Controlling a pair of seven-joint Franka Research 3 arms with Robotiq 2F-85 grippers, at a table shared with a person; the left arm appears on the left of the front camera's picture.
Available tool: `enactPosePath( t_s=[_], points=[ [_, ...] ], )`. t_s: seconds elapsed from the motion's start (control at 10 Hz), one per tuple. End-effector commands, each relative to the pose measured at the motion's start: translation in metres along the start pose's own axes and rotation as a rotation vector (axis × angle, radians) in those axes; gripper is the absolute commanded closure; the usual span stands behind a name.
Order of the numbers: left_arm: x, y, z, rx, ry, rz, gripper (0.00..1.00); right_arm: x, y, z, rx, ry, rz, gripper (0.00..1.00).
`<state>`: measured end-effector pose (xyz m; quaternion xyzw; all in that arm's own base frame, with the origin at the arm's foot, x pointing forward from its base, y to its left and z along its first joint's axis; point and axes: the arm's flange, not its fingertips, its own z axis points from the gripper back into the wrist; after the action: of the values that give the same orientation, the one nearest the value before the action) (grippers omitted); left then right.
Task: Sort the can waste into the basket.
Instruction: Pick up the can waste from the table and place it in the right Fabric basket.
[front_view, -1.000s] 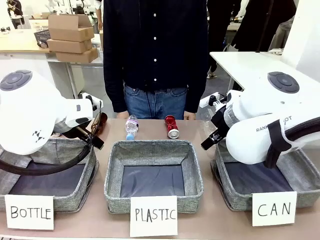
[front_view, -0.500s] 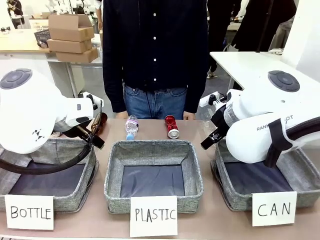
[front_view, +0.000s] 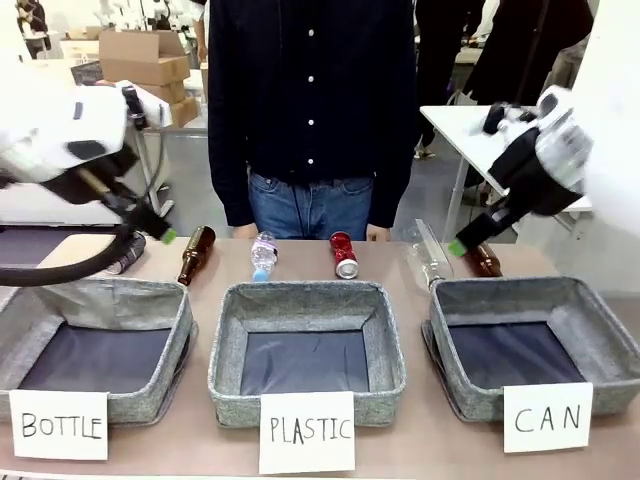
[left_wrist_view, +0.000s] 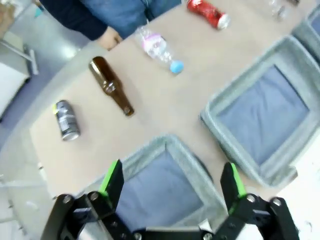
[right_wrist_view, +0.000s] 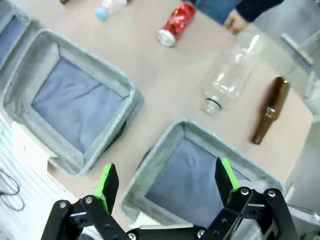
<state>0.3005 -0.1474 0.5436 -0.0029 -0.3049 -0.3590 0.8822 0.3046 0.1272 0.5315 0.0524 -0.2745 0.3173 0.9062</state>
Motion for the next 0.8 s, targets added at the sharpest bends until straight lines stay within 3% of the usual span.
enactPosePath(
  t_s=[0.0, 0.1, 0.2, 0.3, 0.5, 0.6, 0.7],
  points=[
    [0.006, 0.008, -0.025, -0.017, -0.031, 0.041, 0.00, -0.034, 0.020, -0.025, -0.218, -0.015, -0.032, 0.00],
    [0.006, 0.008, -0.025, -0.017, -0.031, 0.041, 0.00, 0.000, 0.000, 0.000, 0.000, 0.000, 0.000, 0.00],
    [-0.001, -0.002, 0.006, 0.004, 0.000, -0.002, 0.00, 0.001, 0.003, 0.015, -0.068, -0.018, 0.004, 0.00],
    [0.003, 0.003, 0.004, -0.273, -0.043, -0.091, 0.00, 0.004, -0.006, 0.004, 0.157, -0.032, -0.024, 0.00],
    [-0.032, 0.049, 0.046, -0.807, -0.343, 0.110, 0.00, -0.037, -0.072, 0.042, 0.753, -0.244, -0.376, 0.00],
    [-0.055, 0.075, 0.055, -0.951, -0.494, 0.266, 0.00, -0.061, -0.103, 0.057, 0.915, -0.328, -0.595, 0.00],
    [-0.079, 0.093, 0.057, -1.013, -0.626, 0.350, 0.00, -0.082, -0.126, 0.064, 1.019, -0.346, -0.745, 0.00]
  ],
)
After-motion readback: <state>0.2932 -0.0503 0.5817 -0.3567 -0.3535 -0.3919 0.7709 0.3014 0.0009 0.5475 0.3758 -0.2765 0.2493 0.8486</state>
